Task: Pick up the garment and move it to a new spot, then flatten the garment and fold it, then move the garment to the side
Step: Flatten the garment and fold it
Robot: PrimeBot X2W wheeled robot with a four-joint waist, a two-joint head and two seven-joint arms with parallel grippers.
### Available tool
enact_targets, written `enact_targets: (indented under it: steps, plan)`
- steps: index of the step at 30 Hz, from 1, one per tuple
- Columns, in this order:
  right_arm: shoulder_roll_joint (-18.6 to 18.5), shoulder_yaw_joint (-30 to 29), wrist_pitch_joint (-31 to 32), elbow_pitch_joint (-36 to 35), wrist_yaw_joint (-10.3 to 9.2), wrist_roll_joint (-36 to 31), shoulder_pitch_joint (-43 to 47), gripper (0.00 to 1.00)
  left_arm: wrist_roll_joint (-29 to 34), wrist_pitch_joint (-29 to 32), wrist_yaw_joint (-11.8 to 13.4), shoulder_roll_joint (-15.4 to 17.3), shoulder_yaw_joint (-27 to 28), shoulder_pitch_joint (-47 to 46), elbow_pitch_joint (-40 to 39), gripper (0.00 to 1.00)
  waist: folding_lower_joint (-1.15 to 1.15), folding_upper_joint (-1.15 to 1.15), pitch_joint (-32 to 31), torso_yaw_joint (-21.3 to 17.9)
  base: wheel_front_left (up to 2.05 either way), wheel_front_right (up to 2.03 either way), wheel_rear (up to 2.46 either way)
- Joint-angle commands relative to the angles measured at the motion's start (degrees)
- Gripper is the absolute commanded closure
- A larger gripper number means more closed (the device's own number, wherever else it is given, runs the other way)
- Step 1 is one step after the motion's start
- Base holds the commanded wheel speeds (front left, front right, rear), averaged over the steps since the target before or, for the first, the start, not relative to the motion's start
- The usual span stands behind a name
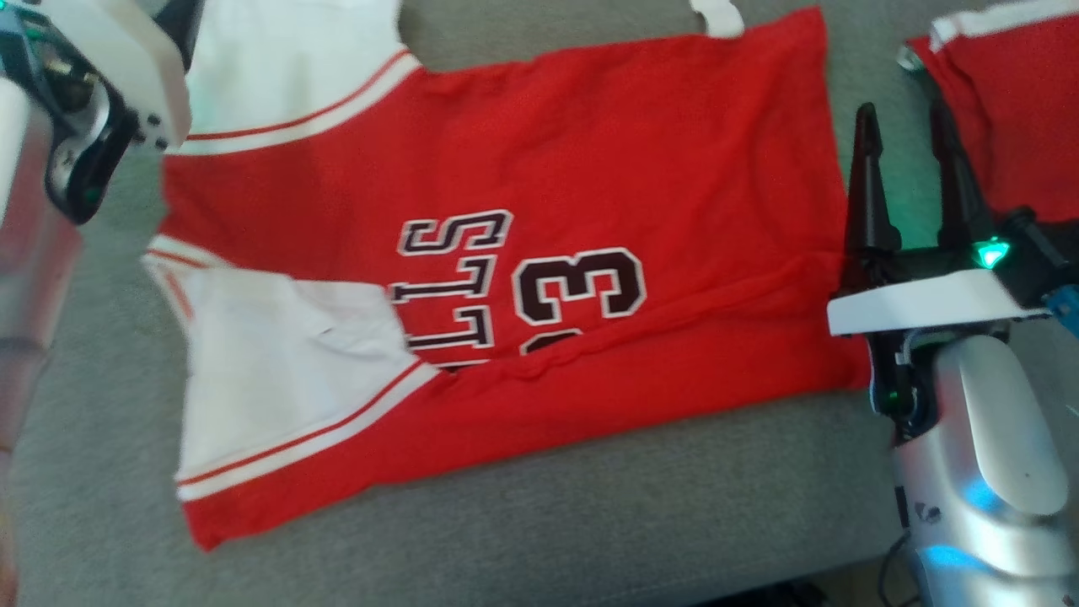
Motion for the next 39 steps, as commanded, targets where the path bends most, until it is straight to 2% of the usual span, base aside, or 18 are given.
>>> enact_targets:
  steps: [1, 13, 22, 29, 30, 32, 35, 39]
  plan:
    - [-0.06, 1.67, -0.77, -1.54, 0.37, 1.08, -1.11, 0.00, -1.37, 1.41, -0.25, 3.88, -0.24, -2.98, 0.19, 0.00, -0.02, 0.00, 2.63, -3.16, 0.00, 0.00, 0.00]
    - [-0.05, 2.21, -1.23, 1.08, 0.37, 1.46, -1.29, 0.00, -10.94, 3.58, -0.28, 8.23, -7.91, -5.39, 7.88, 0.00, -0.02, 0.00, 2.95, -5.60, 0.00, 0.00, 0.00]
    - [-0.05, 2.63, -1.25, 0.45, 0.37, 2.63, -1.22, 0.00, -14.33, 4.62, -0.28, 8.73, -10.70, -7.52, 9.92, 0.00, -0.02, 0.00, 4.42, -7.13, 0.00, 0.00, 0.00]
    - [-0.05, 2.52, -1.25, 0.16, 0.37, 3.24, -0.88, 0.00, -17.47, 7.64, -0.28, 9.11, -13.90, -8.55, 10.70, 0.00, -0.02, 0.00, 5.03, -7.69, 0.00, 0.00, 0.00]
    - [-0.05, 2.49, -1.25, 0.12, 0.37, 3.25, -0.85, 0.00, -17.98, 8.36, -0.28, 8.98, -14.26, -8.69, 10.95, 0.17, -0.02, 0.00, 5.09, -7.65, 0.00, 0.00, 0.00]
    - [-0.05, 2.34, -1.25, 0.06, 0.37, 3.16, -0.89, 0.00, -19.95, 10.26, -0.28, 8.47, -14.88, -8.54, 10.78, 1.00, -0.02, 0.00, 5.15, -7.43, 0.00, 0.00, 0.00]
    - [-0.05, 1.74, -1.25, -0.03, 0.37, 2.56, -0.94, 0.00, -22.90, 11.43, -0.28, 7.77, -15.23, -8.61, 9.53, 1.00, -0.02, 0.00, 4.95, -6.34, 0.00, 0.00, 0.00]
    - [-0.05, 2.31, -1.26, 0.88, 0.37, -0.48, -1.61, 0.00, -22.05, 6.35, -0.28, 7.23, -16.27, -9.34, 8.63, 1.00, -0.02, 0.00, 3.59, -4.32, 0.00, 0.00, 0.00]
